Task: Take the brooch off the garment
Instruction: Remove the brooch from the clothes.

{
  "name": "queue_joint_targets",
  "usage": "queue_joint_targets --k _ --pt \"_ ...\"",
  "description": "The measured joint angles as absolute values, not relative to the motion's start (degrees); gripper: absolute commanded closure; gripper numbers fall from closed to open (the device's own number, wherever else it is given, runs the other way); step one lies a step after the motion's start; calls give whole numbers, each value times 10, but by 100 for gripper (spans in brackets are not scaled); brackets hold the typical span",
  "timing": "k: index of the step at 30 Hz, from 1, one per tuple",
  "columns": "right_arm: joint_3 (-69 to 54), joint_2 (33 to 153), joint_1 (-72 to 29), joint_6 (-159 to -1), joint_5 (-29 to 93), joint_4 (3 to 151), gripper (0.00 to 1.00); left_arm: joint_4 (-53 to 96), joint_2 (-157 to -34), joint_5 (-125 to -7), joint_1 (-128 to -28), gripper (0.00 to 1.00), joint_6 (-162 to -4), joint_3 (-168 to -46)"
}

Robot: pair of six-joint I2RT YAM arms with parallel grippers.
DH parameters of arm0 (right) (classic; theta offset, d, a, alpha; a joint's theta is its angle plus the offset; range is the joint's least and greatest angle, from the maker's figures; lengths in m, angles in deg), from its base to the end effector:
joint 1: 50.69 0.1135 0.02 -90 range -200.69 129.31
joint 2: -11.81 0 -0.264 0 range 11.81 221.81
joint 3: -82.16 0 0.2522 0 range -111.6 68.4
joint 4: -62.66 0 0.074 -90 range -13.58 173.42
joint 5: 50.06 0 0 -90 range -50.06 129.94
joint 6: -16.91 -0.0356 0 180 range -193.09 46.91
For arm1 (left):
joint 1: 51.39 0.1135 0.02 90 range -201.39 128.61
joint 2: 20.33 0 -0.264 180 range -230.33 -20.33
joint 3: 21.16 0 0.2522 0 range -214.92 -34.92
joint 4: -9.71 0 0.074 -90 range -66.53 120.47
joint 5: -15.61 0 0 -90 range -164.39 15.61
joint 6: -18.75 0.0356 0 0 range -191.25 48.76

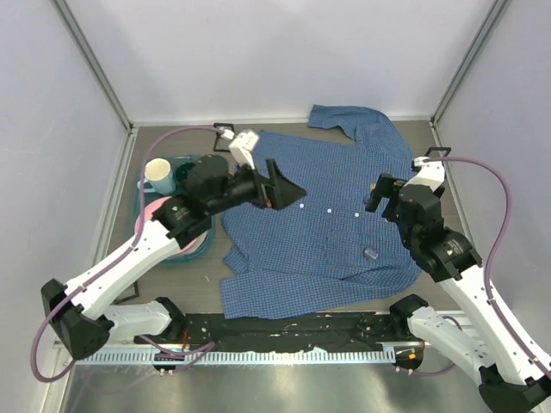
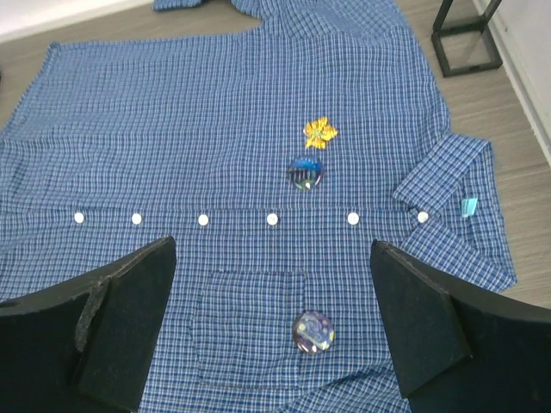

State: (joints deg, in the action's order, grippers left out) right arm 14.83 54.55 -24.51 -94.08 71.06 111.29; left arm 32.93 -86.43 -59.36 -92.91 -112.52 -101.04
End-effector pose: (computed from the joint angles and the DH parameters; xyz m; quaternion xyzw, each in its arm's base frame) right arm 0.1435 0.0500 0.3551 0.1093 0.8139 0.0036 0.5706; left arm 0.1922 -0.1825 0.3972 0.0862 0.7562 -0.4987 0.4149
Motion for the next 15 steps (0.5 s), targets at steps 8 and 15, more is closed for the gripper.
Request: queue_joint_targets --k 8,15 --pt "202 545 -245 -1004 688 1156 0 320 -993 -664 -1060 8 -1110 -1023" --pt "239 527 -242 -1132 657 1177 0 321 -1113 -687 -1106 15 -1118 -1038"
